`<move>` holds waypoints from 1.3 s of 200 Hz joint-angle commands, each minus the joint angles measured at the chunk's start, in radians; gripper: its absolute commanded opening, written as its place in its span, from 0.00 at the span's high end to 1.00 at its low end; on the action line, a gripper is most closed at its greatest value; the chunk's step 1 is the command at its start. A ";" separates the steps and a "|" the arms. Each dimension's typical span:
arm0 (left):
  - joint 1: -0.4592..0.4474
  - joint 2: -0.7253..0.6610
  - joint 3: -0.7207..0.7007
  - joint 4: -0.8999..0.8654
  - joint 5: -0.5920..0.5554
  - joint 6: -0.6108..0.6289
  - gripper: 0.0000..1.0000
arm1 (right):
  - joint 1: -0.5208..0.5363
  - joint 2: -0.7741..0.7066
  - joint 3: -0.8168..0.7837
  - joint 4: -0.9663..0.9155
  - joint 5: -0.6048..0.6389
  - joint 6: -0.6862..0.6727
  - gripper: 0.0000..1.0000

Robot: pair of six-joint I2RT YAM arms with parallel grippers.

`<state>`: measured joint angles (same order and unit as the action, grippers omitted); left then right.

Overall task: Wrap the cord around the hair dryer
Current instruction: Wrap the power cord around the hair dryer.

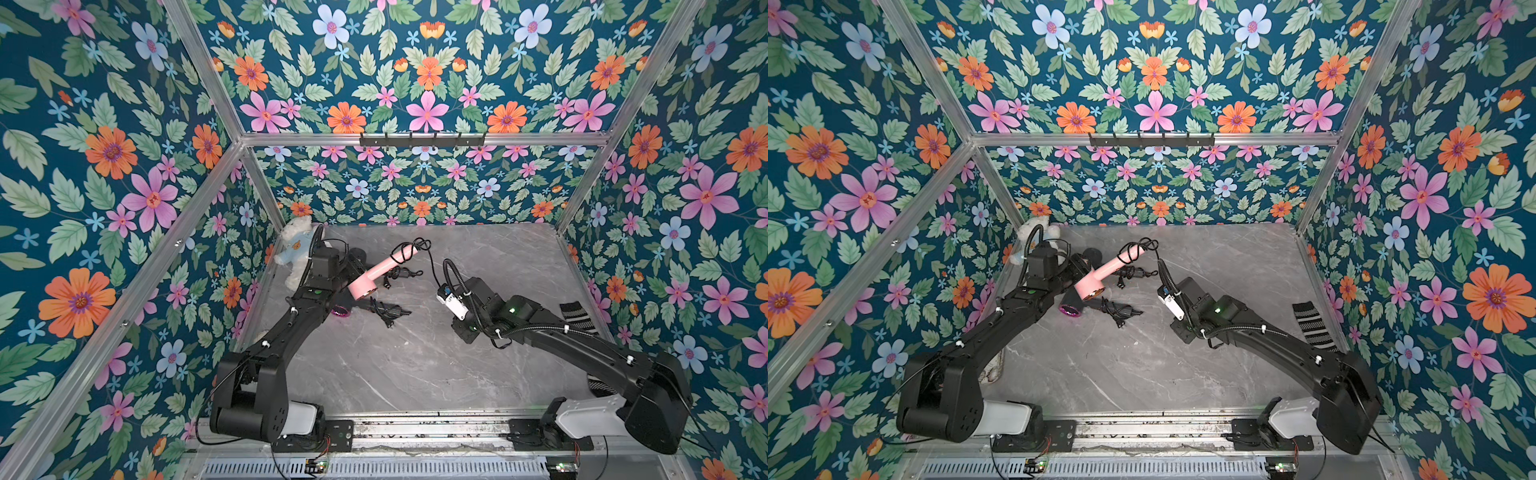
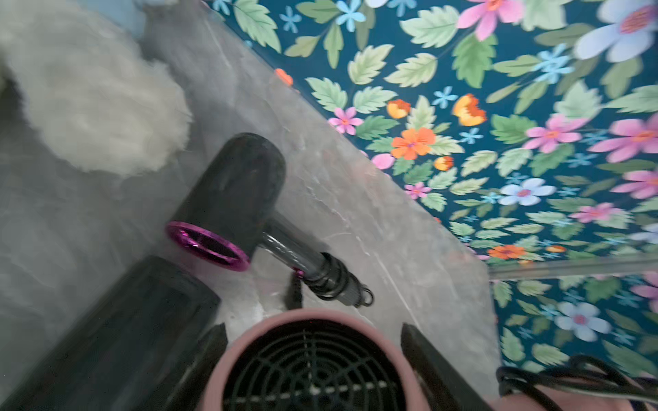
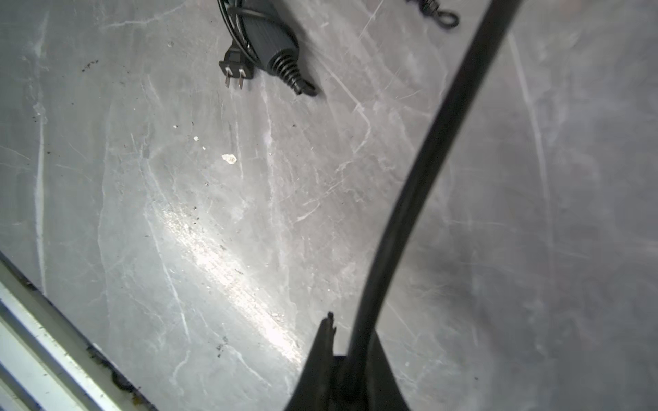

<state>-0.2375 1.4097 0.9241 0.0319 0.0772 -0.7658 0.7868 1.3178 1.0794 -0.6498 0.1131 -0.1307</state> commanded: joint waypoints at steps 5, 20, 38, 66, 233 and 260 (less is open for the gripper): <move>-0.040 0.056 0.063 -0.068 -0.130 0.136 1.00 | 0.017 -0.050 0.083 -0.057 0.115 -0.107 1.00; -0.072 0.090 0.087 -0.104 -0.142 0.201 1.00 | 0.028 -0.043 0.172 -0.075 0.126 -0.153 1.00; -0.100 0.120 0.107 -0.142 -0.155 0.255 1.00 | 0.046 -0.013 0.281 -0.091 0.138 -0.212 1.00; -0.141 0.166 0.158 -0.217 -0.149 0.333 1.00 | 0.049 0.043 0.417 -0.092 0.121 -0.281 1.00; -0.053 0.029 0.070 0.099 0.545 0.091 1.00 | -0.277 -0.192 -0.140 0.123 -0.200 -0.055 1.00; -0.050 0.020 0.071 0.001 0.543 0.171 1.00 | -0.347 -0.126 -0.053 0.094 -0.111 -0.012 1.00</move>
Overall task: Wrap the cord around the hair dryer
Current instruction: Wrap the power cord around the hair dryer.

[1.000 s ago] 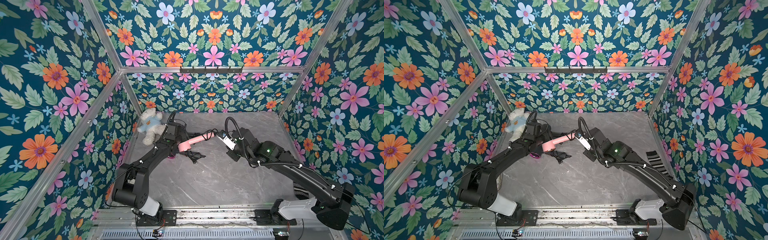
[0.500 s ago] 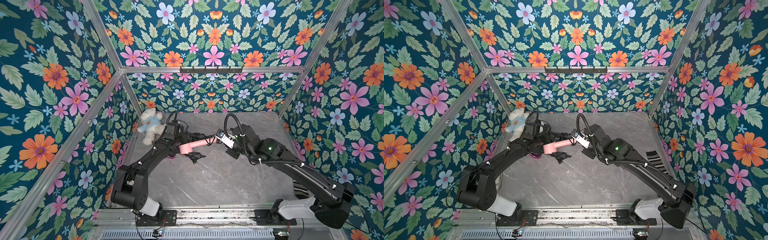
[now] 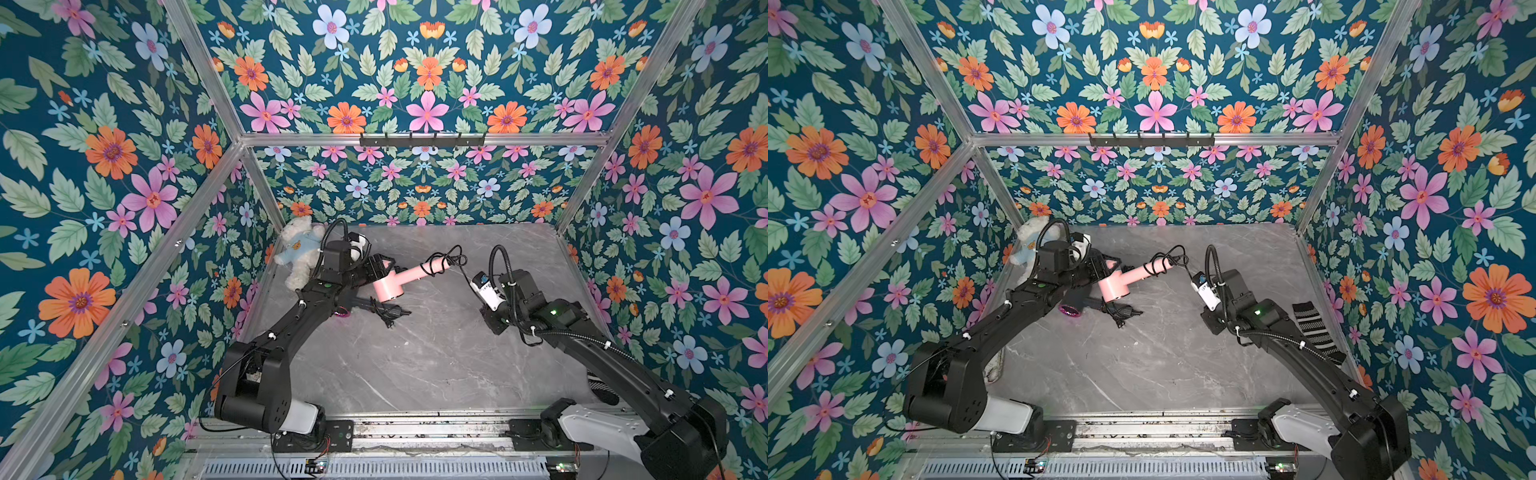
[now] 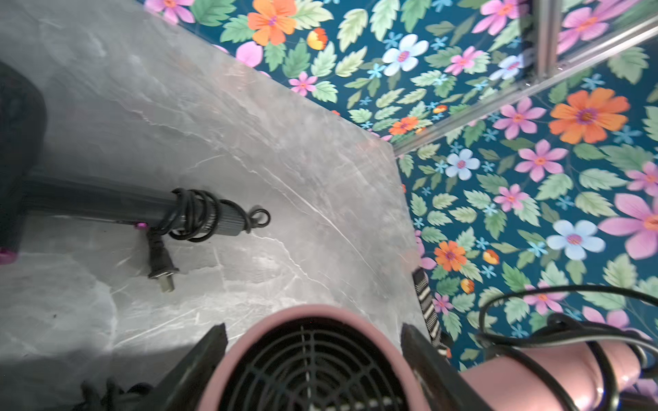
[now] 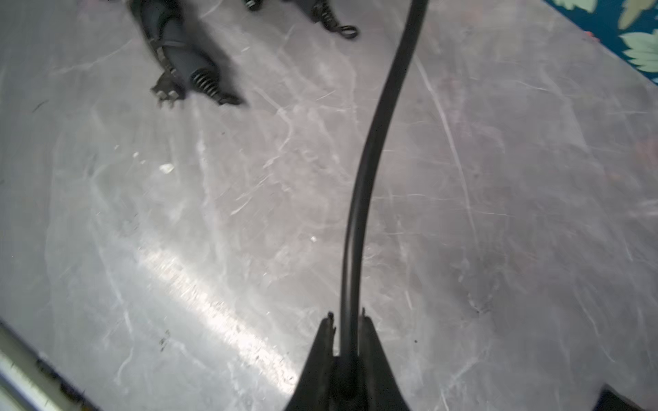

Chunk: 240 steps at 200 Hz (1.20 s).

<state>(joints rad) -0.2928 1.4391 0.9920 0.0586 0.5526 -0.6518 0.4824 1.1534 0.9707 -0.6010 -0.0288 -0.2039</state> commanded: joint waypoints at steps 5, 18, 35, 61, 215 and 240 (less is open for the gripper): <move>0.006 -0.009 -0.003 -0.026 0.082 0.062 1.00 | -0.052 0.052 0.072 0.038 0.052 0.070 1.00; 0.007 -0.010 -0.014 -0.037 0.101 0.077 1.00 | -0.074 0.079 0.112 0.032 0.100 0.079 1.00; 0.007 -0.007 -0.012 -0.082 0.083 0.115 1.00 | -0.080 0.101 0.167 0.023 0.169 0.070 1.00; 0.047 -0.002 -0.045 -0.027 0.040 0.038 1.00 | -0.048 0.064 0.174 0.050 0.155 -0.011 1.00; -0.087 0.199 0.189 -0.351 -0.287 0.338 1.00 | 0.258 0.142 0.413 -0.113 0.109 -0.222 1.00; -0.092 0.178 0.156 -0.408 -0.116 0.475 1.00 | 0.171 0.247 0.521 -0.154 0.009 -0.240 1.00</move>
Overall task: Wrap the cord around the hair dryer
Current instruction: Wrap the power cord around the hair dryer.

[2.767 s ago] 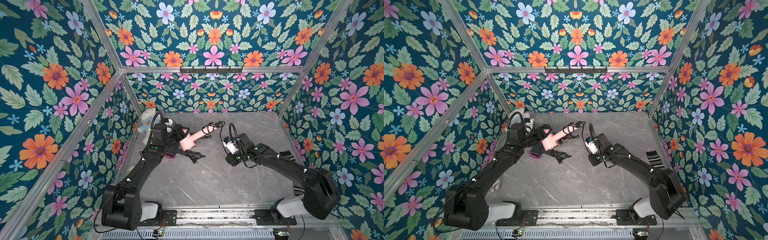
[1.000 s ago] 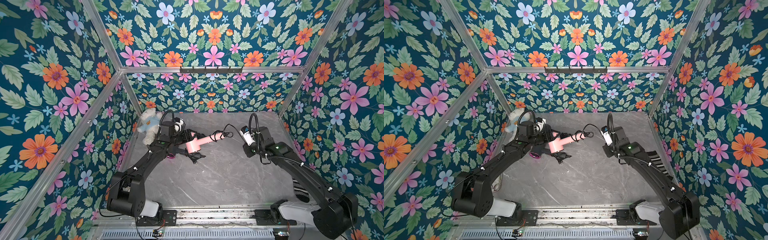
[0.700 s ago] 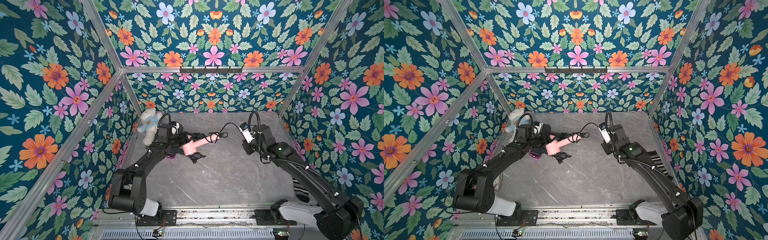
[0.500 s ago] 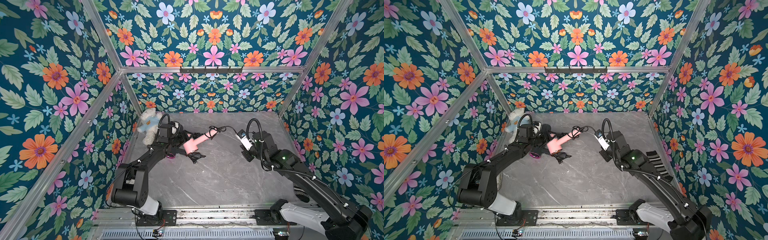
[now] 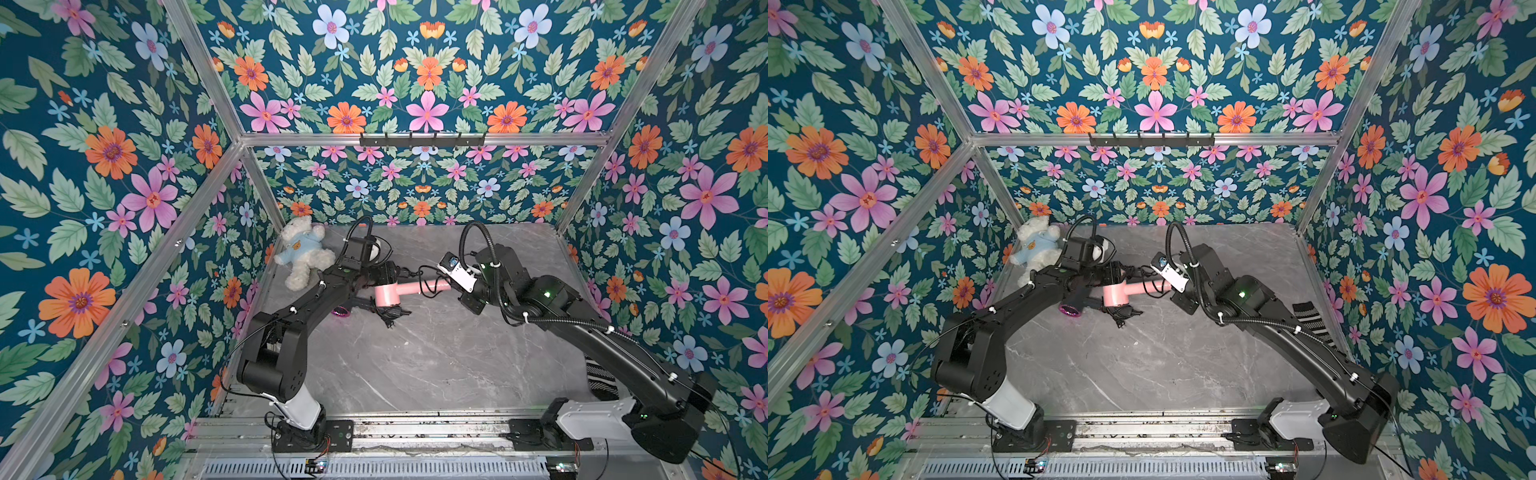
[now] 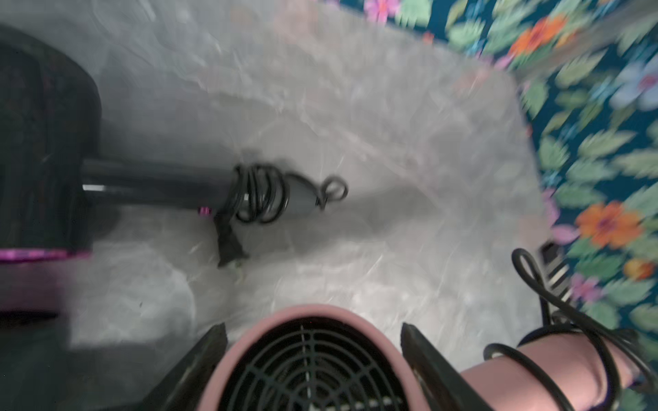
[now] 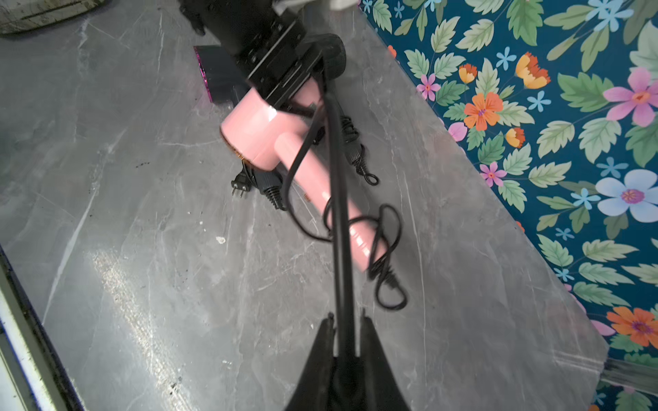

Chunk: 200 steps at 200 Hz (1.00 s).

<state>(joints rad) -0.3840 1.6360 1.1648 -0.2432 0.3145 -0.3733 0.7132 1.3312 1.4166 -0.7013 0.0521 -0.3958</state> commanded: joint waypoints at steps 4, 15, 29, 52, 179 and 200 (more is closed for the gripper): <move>-0.001 -0.025 -0.024 -0.113 0.154 0.219 1.00 | -0.079 0.085 0.089 -0.064 -0.094 -0.051 1.00; 0.000 -0.049 -0.048 -0.122 0.259 0.277 1.00 | -0.126 0.125 0.126 -0.090 -0.146 -0.055 1.00; 0.006 -0.088 -0.095 -0.080 0.375 0.294 1.00 | -0.178 0.173 0.154 -0.116 -0.199 -0.064 1.00; 0.043 -0.151 -0.188 0.128 0.623 0.171 1.00 | -0.256 0.236 0.154 -0.114 -0.321 -0.048 1.00; 0.121 -0.247 -0.492 1.221 0.324 -0.839 1.00 | -0.389 0.172 -0.371 0.389 -0.620 0.322 1.00; 0.121 -0.245 -0.482 1.119 0.206 -0.811 1.00 | -0.363 0.143 -0.434 0.396 -0.594 0.349 1.00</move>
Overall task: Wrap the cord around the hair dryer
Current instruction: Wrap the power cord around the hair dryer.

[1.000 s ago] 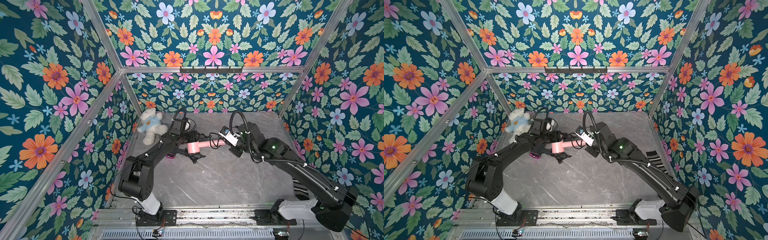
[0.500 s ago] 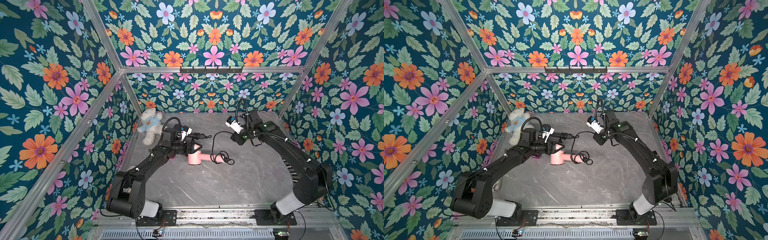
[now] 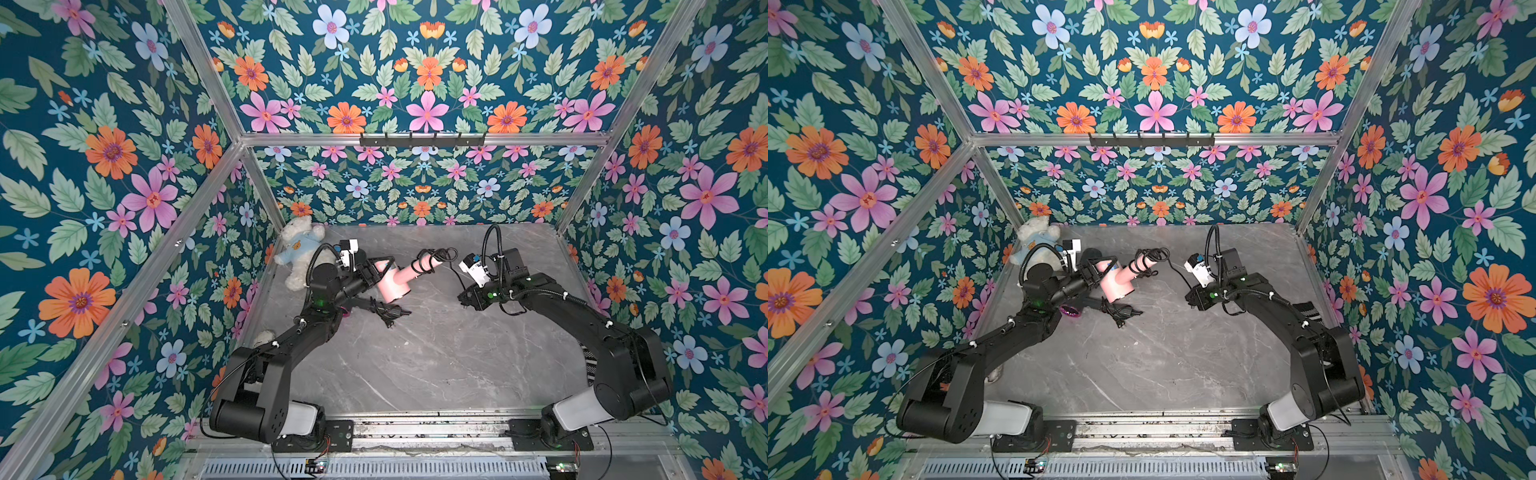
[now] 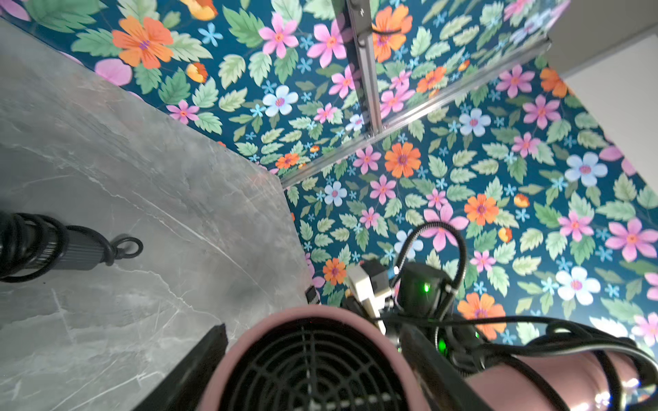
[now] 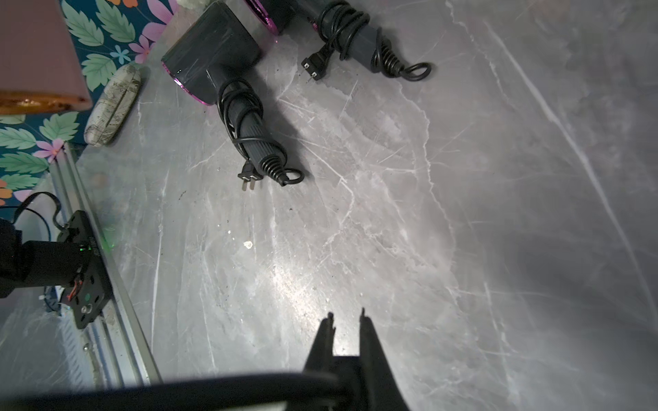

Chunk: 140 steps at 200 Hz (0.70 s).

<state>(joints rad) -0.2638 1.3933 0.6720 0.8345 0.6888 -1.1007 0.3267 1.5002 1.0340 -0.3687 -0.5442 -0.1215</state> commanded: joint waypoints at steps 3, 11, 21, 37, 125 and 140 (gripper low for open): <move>0.000 -0.002 0.016 0.021 -0.185 -0.074 1.00 | 0.032 -0.029 -0.056 0.055 0.010 0.074 1.00; 0.000 -0.005 0.023 -0.032 -0.238 -0.048 1.00 | 0.062 -0.033 -0.065 0.029 0.039 0.069 1.00; -0.003 -0.010 0.023 -0.075 -0.301 -0.036 1.00 | 0.101 -0.032 -0.069 -0.013 0.079 0.058 1.00; -0.005 0.001 0.021 -0.074 -0.331 -0.047 1.00 | 0.157 -0.018 -0.069 -0.064 0.131 0.050 1.00; -0.003 0.055 0.035 -0.114 -0.272 -0.102 1.00 | 0.208 0.037 -0.048 -0.142 0.246 0.070 1.00; -0.004 0.084 0.062 -0.115 -0.151 -0.082 1.00 | 0.147 0.045 -0.021 -0.127 0.226 0.104 1.00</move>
<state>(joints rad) -0.2722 1.4551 0.6907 0.6266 0.3988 -1.1439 0.5293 1.5341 0.9848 -0.4522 -0.3565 -0.0570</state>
